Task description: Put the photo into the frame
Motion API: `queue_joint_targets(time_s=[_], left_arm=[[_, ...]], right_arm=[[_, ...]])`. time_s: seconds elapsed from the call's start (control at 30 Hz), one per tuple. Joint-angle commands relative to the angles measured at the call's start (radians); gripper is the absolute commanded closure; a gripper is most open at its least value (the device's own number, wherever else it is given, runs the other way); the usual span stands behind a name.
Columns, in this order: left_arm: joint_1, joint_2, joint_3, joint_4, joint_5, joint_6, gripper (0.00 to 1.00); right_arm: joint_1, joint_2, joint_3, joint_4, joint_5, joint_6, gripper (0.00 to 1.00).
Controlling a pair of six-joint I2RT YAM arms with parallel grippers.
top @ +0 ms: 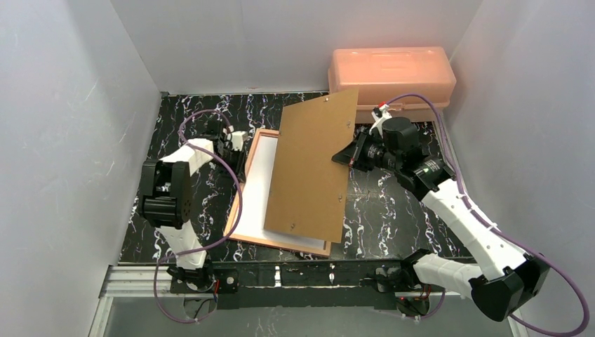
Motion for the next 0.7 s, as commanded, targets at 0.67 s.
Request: queue_joint_targets(time_s=[0.67], left_arm=[[0.213, -0.134, -0.087, -0.120, 0.022, -0.158, 0.81]], right_arm=[[-0.007, 0.110, -0.184, 0.583, -0.220, 0.268, 0.99]])
